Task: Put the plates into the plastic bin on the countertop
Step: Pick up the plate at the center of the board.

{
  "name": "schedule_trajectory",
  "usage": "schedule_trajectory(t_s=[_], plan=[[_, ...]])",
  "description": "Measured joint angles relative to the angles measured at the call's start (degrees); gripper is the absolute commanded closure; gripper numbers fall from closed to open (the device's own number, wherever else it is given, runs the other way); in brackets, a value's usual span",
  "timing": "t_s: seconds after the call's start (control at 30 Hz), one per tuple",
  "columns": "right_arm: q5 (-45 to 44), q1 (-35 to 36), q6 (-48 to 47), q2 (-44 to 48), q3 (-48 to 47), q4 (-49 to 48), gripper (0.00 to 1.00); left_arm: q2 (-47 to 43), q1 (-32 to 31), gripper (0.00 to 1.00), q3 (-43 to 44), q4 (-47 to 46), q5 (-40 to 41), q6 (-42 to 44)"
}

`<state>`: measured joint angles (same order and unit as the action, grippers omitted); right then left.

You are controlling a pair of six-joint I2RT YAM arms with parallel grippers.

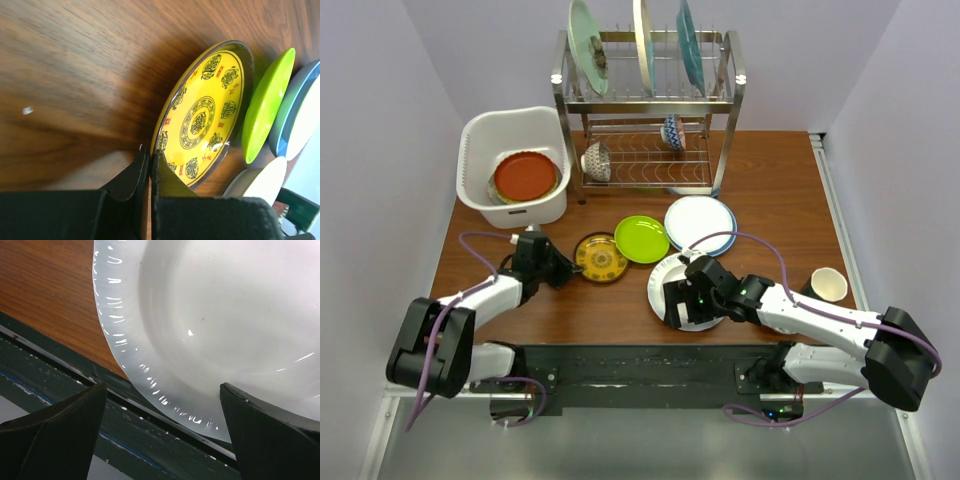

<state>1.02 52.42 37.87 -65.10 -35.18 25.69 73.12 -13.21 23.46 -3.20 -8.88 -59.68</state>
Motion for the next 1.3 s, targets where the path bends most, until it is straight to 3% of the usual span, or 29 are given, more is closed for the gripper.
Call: schedule_trajectory(t_s=[0.5,0.9,1.3], plan=[[0.04,0.02,0.02,1.16,0.07,0.59,0.01,-13.66,0.0,1.0,3.13,16.81,6.62,2.82],[0.02,0.0,0.02,2.19,0.68,0.44,0.01,-18.47,0.0,1.0,5.07,23.21,7.93,4.15],[0.04,0.0,0.02,2.29,0.72,0.44,0.01,-20.87,0.0,1.0,12.7,28.89,9.2,6.36]])
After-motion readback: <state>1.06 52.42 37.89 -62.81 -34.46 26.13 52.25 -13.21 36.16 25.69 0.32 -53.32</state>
